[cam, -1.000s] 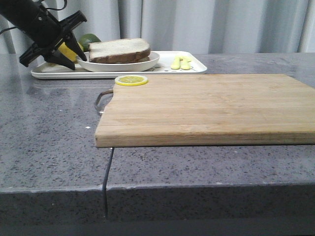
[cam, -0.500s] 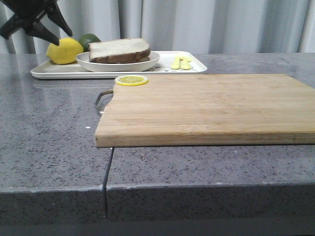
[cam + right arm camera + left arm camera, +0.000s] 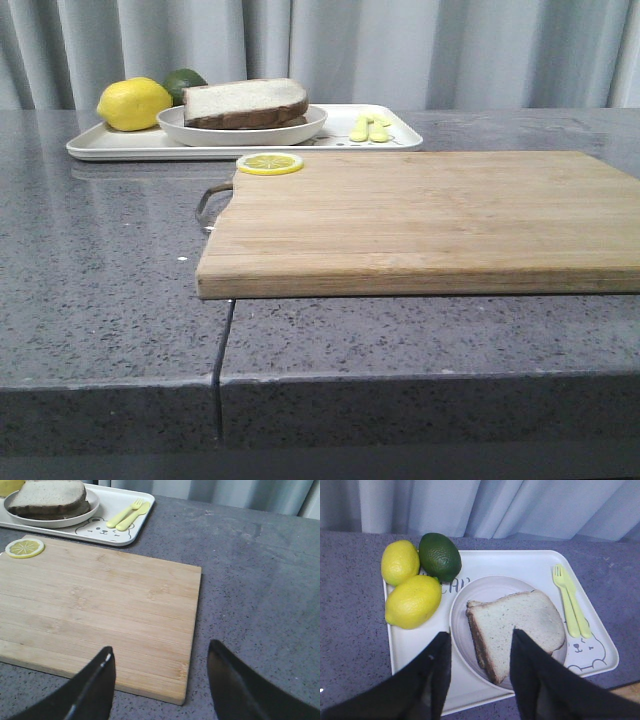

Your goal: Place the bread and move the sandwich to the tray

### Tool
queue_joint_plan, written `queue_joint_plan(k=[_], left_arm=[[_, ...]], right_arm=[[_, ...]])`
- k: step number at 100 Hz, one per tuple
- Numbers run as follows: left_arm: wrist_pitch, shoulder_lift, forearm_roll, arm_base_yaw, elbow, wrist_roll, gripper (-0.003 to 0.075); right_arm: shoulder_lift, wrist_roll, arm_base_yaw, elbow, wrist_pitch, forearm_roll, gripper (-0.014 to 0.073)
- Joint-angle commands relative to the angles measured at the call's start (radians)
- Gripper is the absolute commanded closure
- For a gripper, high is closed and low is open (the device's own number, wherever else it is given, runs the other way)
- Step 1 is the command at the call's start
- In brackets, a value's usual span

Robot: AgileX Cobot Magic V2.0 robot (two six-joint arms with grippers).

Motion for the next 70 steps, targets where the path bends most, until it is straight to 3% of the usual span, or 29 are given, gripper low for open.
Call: queue_joint_plan(k=[1,20,46,70], left_arm=[[-0.101,-0.138,-0.021,-0.005,0.068,0.055,0.0456],[-0.298,-0.365,-0.021,-0.004,0.399,0.139,0.0456],[-0.67,-0.704,-0.037,-0.005,0.894,0.164,0.0458],[-0.782,-1.009,-0.002,-0.005,1.226,0.165,0.0458]], right_arm=[[0.003,-0.006,-0.006,-0.026,-0.083,-0.013,0.0169],[0.003,-0.006,-0.006,-0.026,-0.109,-0.013,0.0169],[0.003,-0.006,-0.006,-0.026,-0.177,-0.013,0.0169],[-0.001,-0.039,-0.006,-0.018,-0.217,-0.013,0.0171]])
